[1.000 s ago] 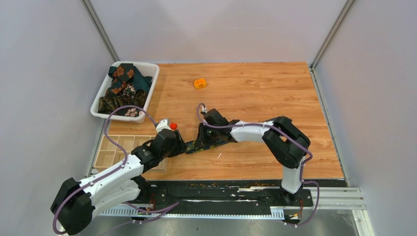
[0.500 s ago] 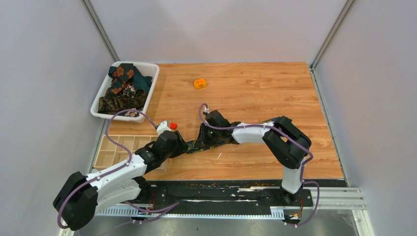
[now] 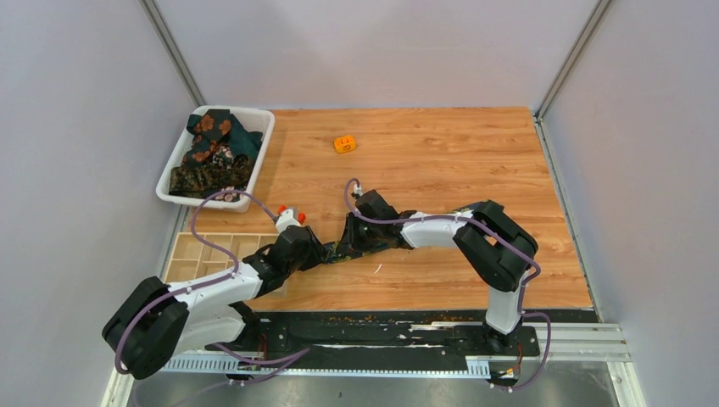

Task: Roll the ties
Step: Roll the tie at the center of the board.

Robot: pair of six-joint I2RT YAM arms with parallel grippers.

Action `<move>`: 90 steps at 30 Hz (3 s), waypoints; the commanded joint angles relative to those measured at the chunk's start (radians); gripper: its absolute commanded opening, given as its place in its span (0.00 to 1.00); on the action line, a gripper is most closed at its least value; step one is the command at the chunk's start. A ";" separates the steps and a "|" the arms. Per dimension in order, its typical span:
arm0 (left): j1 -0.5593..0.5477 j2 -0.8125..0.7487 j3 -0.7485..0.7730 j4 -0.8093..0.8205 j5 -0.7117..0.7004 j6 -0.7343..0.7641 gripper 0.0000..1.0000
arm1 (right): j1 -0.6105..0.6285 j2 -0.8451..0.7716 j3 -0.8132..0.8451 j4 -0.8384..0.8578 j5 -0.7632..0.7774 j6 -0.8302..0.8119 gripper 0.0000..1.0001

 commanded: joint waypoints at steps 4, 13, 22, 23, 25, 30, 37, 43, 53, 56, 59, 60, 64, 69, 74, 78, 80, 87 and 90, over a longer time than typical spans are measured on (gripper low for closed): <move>-0.001 0.055 -0.030 0.103 0.005 0.027 0.30 | 0.005 -0.008 -0.032 -0.078 0.060 -0.025 0.00; 0.000 0.013 -0.007 0.019 -0.011 0.073 0.00 | 0.005 -0.045 0.012 -0.135 0.071 -0.064 0.10; -0.001 -0.052 0.036 -0.125 -0.049 0.114 0.00 | 0.005 -0.114 0.138 -0.280 0.097 -0.161 0.32; 0.000 -0.061 0.040 -0.138 -0.051 0.117 0.00 | 0.006 -0.120 0.150 -0.290 0.098 -0.166 0.32; -0.001 -0.078 0.052 -0.166 -0.061 0.123 0.00 | 0.009 -0.128 0.165 -0.303 0.100 -0.172 0.31; 0.000 -0.104 0.080 -0.223 -0.069 0.140 0.00 | 0.024 -0.107 0.199 -0.303 0.093 -0.175 0.20; 0.000 -0.130 0.109 -0.270 -0.063 0.155 0.00 | 0.049 -0.037 0.227 -0.272 0.082 -0.160 0.07; 0.000 -0.148 0.130 -0.308 -0.058 0.167 0.00 | 0.053 0.013 0.240 -0.259 0.084 -0.153 0.03; -0.001 -0.153 0.166 -0.339 -0.043 0.173 0.00 | 0.071 0.067 0.255 -0.226 0.055 -0.140 0.02; 0.000 -0.151 0.179 -0.348 -0.040 0.176 0.00 | 0.081 0.077 0.260 -0.218 0.050 -0.133 0.02; 0.000 -0.148 0.193 -0.352 -0.033 0.185 0.00 | 0.094 0.094 0.273 -0.215 0.048 -0.128 0.02; 0.000 -0.145 0.198 -0.357 -0.031 0.188 0.00 | 0.098 0.099 0.277 -0.214 0.047 -0.127 0.02; -0.001 -0.132 0.223 -0.377 -0.031 0.201 0.00 | 0.109 0.112 0.295 -0.232 0.059 -0.134 0.02; -0.001 -0.130 0.230 -0.413 -0.060 0.218 0.00 | 0.095 0.051 0.293 -0.305 0.130 -0.177 0.02; 0.000 -0.129 0.221 -0.415 -0.068 0.220 0.00 | 0.093 -0.016 0.292 -0.336 0.160 -0.190 0.03; -0.001 -0.124 0.219 -0.406 -0.062 0.219 0.00 | 0.096 -0.024 0.290 -0.328 0.139 -0.183 0.04; -0.002 -0.121 0.220 -0.404 -0.058 0.218 0.00 | 0.099 -0.011 0.291 -0.314 0.122 -0.178 0.04; -0.002 -0.115 0.233 -0.401 -0.044 0.220 0.00 | 0.124 0.066 0.320 -0.281 0.087 -0.159 0.04; -0.002 -0.116 0.241 -0.405 -0.035 0.224 0.00 | 0.129 0.096 0.330 -0.265 0.076 -0.156 0.03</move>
